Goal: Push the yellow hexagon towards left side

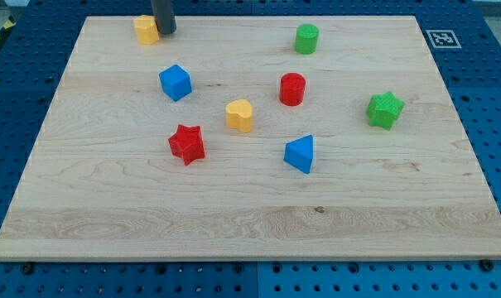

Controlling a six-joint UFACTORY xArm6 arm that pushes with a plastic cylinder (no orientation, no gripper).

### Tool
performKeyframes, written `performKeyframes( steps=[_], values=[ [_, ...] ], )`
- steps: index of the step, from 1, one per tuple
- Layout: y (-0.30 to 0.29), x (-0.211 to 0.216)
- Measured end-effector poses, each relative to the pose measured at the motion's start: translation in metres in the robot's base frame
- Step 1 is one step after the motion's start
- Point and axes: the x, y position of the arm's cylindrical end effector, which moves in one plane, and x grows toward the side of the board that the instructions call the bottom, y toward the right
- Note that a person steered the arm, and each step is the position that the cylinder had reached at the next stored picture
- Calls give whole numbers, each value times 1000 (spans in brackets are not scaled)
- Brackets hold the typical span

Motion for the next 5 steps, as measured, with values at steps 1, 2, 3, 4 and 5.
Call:
performKeyframes(
  steps=[1, 2, 3, 4, 5],
  values=[
    [-19, 0],
    [-20, 0],
    [19, 21],
    [60, 72],
    [80, 124]
  ],
)
